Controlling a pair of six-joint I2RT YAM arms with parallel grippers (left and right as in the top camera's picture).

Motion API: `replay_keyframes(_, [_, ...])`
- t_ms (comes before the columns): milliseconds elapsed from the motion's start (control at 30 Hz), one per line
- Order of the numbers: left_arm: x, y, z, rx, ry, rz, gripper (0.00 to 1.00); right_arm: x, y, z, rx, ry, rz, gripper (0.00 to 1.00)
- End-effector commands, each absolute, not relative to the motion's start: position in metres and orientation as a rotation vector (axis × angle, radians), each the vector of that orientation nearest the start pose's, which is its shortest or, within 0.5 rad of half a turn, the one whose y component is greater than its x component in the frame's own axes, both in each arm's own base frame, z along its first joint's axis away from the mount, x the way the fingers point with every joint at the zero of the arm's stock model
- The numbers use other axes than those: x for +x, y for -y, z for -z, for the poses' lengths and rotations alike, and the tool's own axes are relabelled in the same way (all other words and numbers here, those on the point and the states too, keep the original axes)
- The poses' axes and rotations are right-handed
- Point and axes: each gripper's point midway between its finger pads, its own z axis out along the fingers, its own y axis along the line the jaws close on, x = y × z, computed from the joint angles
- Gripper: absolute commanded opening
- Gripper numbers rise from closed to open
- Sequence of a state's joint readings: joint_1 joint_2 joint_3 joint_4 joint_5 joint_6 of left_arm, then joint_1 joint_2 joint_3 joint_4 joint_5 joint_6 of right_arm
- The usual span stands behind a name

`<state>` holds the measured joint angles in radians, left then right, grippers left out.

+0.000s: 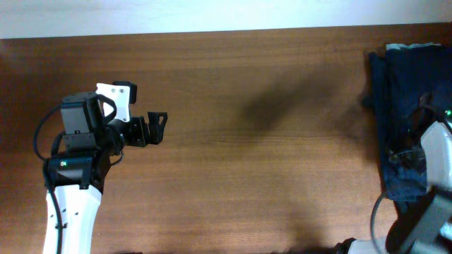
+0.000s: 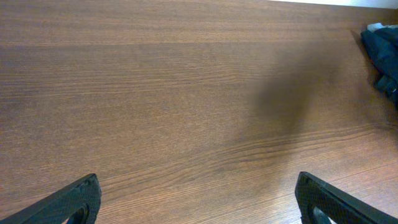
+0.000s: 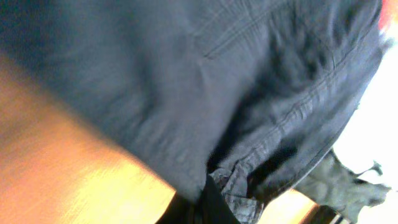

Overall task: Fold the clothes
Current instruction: 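Reach the right gripper into the clothes pile and grasp the navy shorts, then drag the navy shorts left onto the table center with the right gripper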

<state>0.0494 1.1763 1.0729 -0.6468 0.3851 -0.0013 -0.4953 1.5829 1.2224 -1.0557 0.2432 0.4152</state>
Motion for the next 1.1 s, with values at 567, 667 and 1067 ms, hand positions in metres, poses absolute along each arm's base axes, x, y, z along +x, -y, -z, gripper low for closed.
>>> replay_keyframes(567, [0.332,0.051,-0.322,0.239,-2.140,0.368,0.99,0.338,-0.178,-0.270,-0.147,-2.351,-0.473,0.04])
replay_keyframes(667, [0.333,0.039,-0.331,0.201,-2.125,0.282,0.99,0.344,-0.226,-0.239,-0.189,-2.408,-0.536,0.04])
replay_keyframes(1067, [0.327,0.009,-0.335,0.098,-2.149,0.091,0.99,0.349,-0.315,-0.182,-0.511,-2.396,-0.609,0.61])
